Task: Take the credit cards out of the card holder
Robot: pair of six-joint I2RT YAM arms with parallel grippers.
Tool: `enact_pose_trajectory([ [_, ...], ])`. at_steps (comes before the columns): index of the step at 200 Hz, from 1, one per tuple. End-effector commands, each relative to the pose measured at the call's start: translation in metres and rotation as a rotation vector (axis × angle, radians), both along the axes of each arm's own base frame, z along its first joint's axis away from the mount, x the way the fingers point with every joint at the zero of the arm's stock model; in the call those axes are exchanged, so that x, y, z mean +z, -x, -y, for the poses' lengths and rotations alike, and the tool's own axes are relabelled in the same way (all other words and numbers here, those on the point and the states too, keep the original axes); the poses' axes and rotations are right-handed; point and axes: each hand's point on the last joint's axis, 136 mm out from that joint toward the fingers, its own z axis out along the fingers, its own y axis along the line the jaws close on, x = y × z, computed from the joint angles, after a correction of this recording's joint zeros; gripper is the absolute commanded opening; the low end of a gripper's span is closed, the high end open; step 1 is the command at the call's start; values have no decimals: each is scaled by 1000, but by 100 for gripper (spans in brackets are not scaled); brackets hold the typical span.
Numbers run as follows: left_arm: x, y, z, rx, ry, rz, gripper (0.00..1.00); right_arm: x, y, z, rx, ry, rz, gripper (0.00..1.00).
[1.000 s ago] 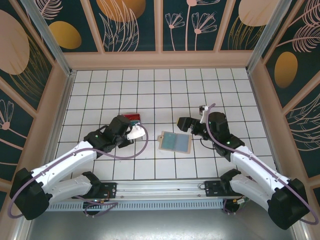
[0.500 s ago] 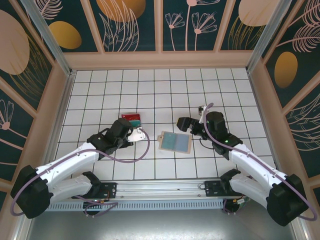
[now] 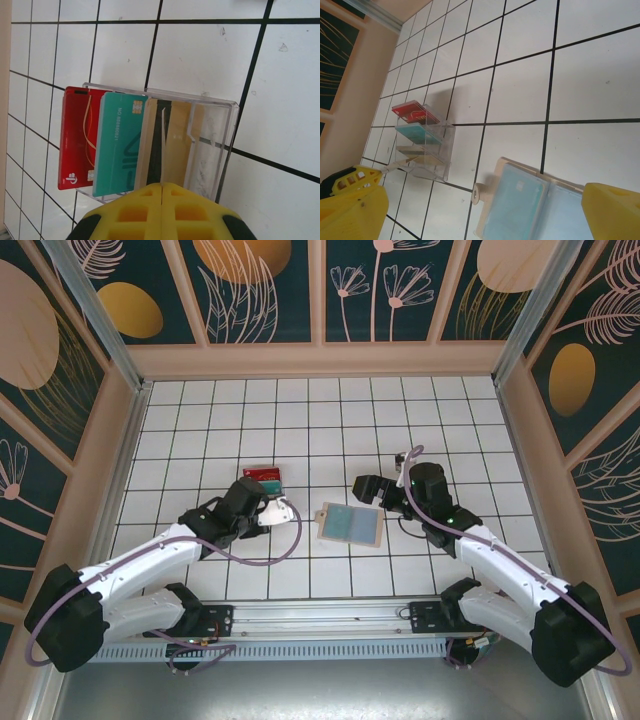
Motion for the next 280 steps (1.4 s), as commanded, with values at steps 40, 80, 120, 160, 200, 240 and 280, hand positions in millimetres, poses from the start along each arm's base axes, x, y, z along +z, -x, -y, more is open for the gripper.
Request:
enact_pose_trajectory([
  [40, -11, -6, -1, 19, -18, 14, 0, 12, -9, -5, 7, -9, 45, 99],
  [80, -11, -12, 2, 33, -15, 28, 0, 8, -8, -3, 7, -8, 40, 99],
  [120, -4, -26, -1, 104, 13, 107, 38, 7, -7, -2, 10, -20, 32, 99],
  [160, -5, -27, -4, 110, 7, 121, 42, 6, -7, -3, 13, -27, 23, 99],
  [200, 21, -35, 7, 162, 129, 137, 59, 4, -7, -3, 13, -25, 13, 99],
  [240, 76, -58, 38, 357, 427, 59, 90, -9, -6, 1, -2, 25, -33, 99],
  [280, 116, -78, 59, 603, 669, -78, 82, -44, -1, 19, -76, 127, -152, 88],
])
